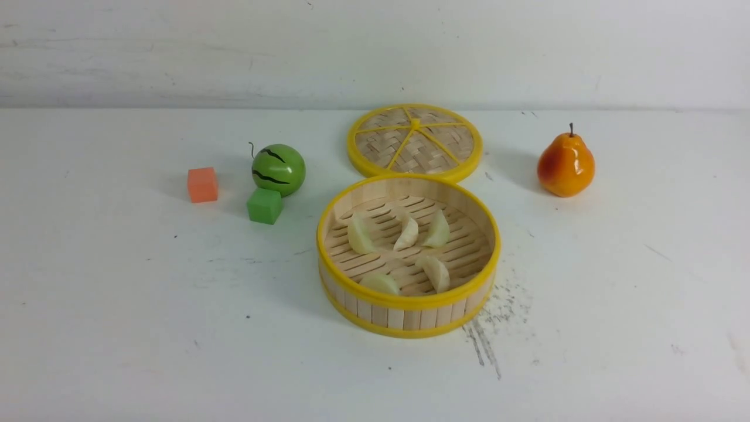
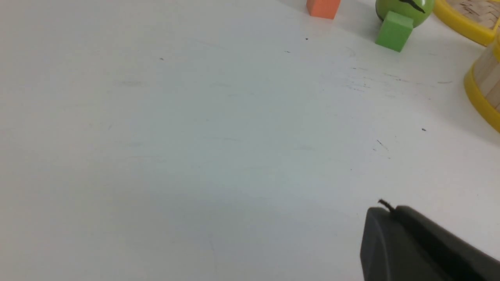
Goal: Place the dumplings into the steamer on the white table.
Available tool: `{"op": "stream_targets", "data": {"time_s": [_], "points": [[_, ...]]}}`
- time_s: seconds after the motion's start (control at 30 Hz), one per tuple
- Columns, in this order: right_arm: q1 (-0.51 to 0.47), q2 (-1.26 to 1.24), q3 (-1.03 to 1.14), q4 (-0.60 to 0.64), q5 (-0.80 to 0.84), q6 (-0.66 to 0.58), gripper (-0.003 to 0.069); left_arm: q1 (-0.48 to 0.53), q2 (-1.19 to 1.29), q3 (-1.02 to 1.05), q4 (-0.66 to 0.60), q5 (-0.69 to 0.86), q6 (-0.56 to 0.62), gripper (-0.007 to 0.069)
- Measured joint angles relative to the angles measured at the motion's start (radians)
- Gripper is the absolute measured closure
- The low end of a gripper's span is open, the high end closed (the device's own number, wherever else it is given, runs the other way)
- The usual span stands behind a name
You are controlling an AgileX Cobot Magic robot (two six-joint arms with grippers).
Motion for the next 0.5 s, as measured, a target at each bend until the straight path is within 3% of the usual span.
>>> {"op": "stream_targets", "data": {"time_s": [0.5], "points": [[0.000, 0.000, 0.000, 0.000, 0.000, 0.000, 0.0576, 0.000, 0.000, 0.001, 0.000, 0.000, 0.002, 0.0634]]}}
